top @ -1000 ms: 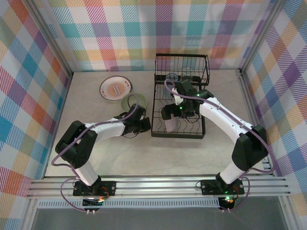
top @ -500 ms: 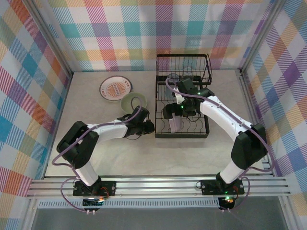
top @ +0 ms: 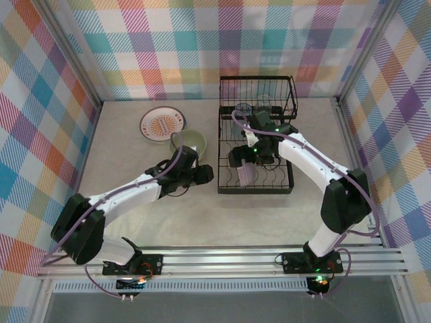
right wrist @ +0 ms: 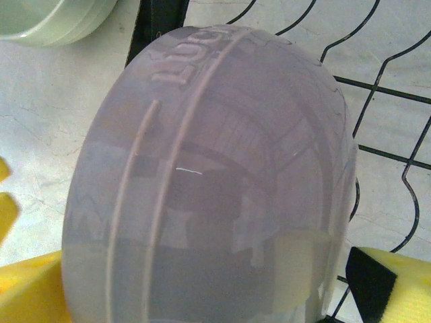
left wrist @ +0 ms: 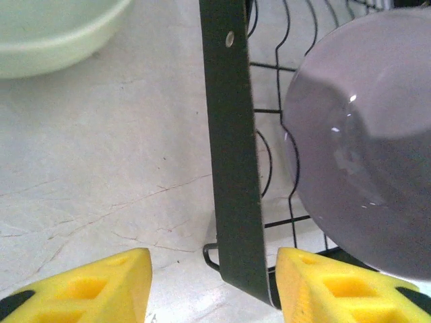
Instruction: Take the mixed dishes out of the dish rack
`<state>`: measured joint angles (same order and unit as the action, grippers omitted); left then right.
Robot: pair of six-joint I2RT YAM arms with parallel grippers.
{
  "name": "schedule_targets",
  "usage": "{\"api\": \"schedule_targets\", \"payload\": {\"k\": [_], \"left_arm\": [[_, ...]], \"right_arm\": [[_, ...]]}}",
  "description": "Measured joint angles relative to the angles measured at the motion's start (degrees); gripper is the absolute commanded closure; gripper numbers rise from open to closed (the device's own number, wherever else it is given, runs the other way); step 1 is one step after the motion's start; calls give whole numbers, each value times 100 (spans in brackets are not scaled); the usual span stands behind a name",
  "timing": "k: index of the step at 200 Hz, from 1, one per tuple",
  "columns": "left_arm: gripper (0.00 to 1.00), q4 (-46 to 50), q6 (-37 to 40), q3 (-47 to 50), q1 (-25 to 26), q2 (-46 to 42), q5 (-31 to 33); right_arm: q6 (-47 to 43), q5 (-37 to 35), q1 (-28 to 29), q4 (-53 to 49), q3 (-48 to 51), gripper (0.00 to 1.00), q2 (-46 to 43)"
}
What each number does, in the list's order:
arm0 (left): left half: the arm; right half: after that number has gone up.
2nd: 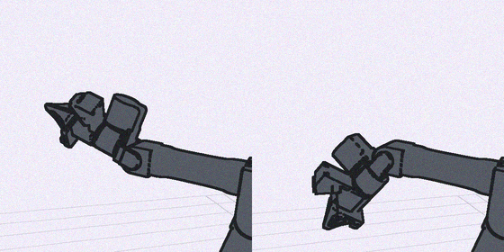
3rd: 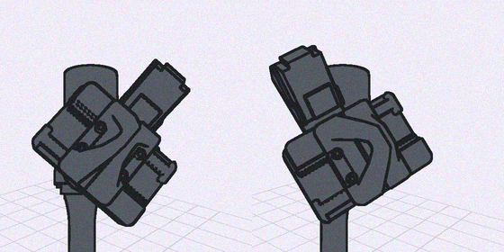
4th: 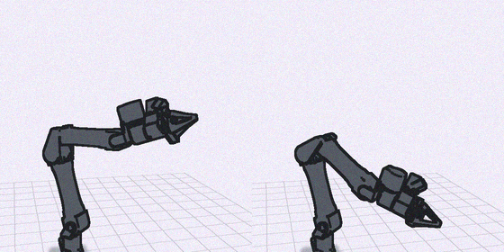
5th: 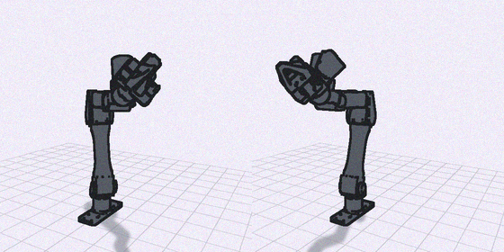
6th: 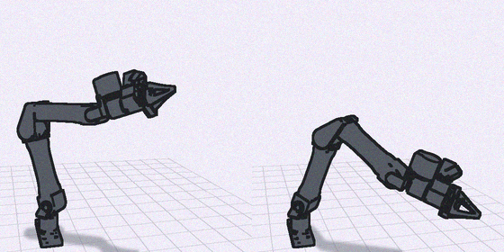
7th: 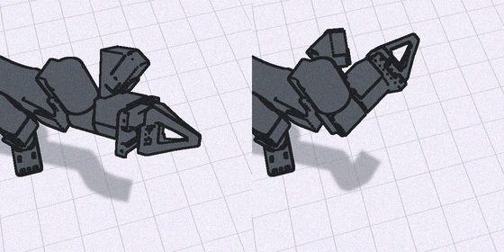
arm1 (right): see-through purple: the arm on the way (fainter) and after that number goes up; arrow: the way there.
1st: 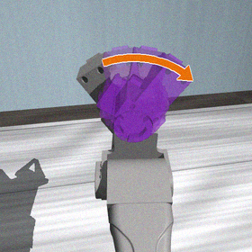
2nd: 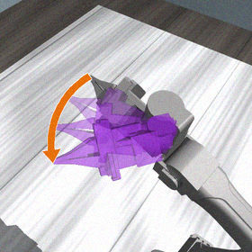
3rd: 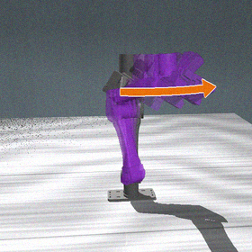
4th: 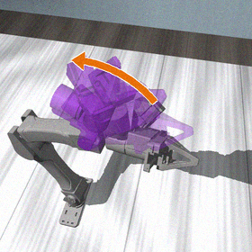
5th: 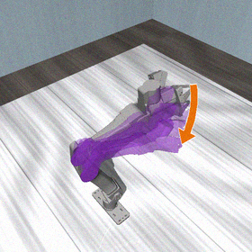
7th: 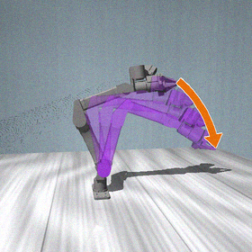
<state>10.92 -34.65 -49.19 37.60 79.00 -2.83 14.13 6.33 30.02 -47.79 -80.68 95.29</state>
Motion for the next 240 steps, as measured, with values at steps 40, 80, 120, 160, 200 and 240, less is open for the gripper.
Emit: {"api": "schedule_targets", "payload": {"k": [40,80,120,160,200,240], "left_arm": [[42,334,83,144,-87,-710,85],[23,684,234,256,-177,-1130,101],[17,848,337,297,-273,-1606,103],[16,872,409,304,-341,-1764,101],[15,988,424,393,-391,-1871,92],[6,1014,503,396,-444,-2052,-26]], "right_arm": [[7,22,0,7,-2,1,103],[20,39,0,9,-2,1,236],[37,129,0,7,-2,1,256],[39,232,-2,4,-2,2,256],[39,227,-13,-35,-44,5,326],[44,227,-44,-57,-68,13,326]]}}
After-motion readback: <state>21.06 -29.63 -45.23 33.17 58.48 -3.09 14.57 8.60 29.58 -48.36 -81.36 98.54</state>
